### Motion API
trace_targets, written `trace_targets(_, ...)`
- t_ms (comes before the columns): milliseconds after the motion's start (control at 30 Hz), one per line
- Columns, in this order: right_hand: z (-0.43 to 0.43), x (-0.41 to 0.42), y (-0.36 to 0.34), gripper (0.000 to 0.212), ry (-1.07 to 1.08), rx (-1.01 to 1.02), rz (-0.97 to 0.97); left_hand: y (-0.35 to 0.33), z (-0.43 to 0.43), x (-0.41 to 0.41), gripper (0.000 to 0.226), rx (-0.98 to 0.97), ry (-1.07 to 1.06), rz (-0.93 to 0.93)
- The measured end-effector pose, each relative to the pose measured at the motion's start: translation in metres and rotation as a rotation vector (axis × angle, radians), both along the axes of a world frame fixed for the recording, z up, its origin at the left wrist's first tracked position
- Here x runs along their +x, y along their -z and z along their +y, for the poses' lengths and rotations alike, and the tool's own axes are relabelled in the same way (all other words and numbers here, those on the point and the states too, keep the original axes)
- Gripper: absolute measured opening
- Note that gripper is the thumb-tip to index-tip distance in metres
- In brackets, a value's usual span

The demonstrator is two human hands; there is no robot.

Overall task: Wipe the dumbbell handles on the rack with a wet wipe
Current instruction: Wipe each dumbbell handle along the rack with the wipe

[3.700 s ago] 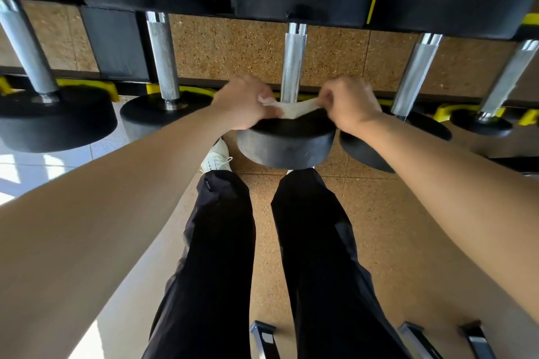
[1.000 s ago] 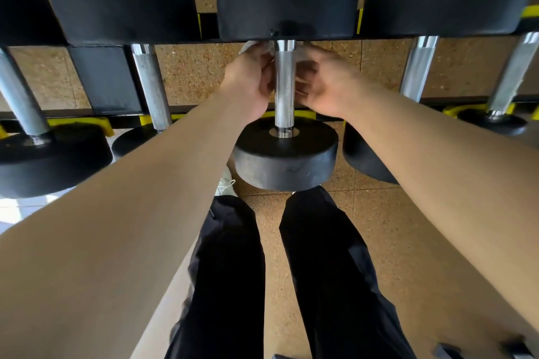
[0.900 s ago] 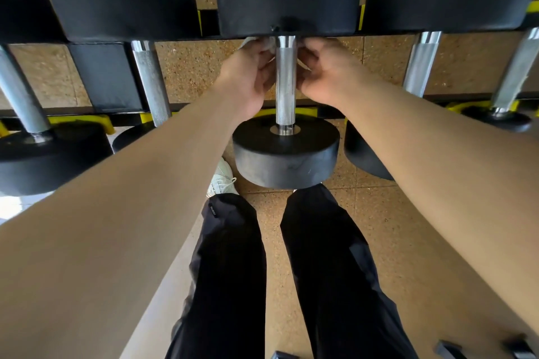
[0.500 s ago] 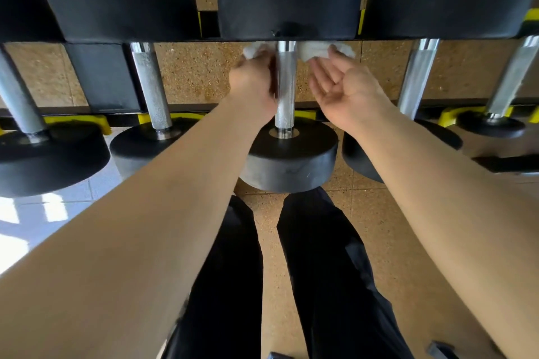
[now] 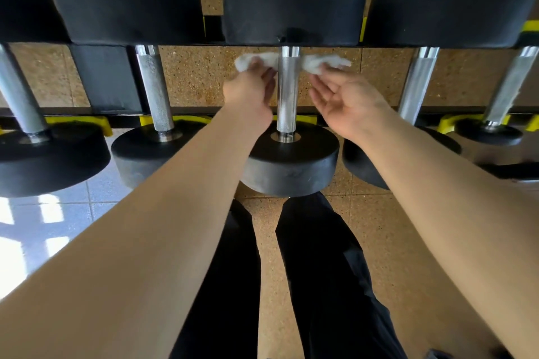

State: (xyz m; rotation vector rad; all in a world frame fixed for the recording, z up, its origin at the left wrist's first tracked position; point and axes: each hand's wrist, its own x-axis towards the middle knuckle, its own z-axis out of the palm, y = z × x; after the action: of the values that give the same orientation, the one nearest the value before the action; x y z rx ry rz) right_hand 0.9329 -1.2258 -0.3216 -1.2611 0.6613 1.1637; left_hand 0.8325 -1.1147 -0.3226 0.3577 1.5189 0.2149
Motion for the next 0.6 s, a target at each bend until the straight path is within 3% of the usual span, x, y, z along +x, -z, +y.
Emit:
trace_targets(167, 0.021, -0.004, 0.006, 0.025, -0.108, -0.149, -0.086, 0.011, -0.003, -0.028, 0.013, -0.004, 0.007, -0.02)
trace_targets(333, -0.016, 0.008, 0.004, 0.029, -0.293, -0.218, -0.148, 0.016, -0.011, -0.014, 0.031, 0.068, 0.214, 0.115)
trace_targets(433, -0.018, -0.006, 0.01, 0.021, -0.422, -0.234, -0.192, 0.021, -0.003, -0.021, 0.048, 0.114, 0.293, 0.176)
trace_targets(533, -0.009, -0.021, 0.02, 0.021, -0.622, -0.272, -0.349, 0.02, 0.002, -0.046, 0.023, 0.204, 0.465, 0.223)
trace_targets(600, -0.009, -0.019, 0.022, 0.025, -0.706, -0.313, -0.434, 0.021, 0.002, -0.059, 0.022, 0.298, 0.64, 0.207)
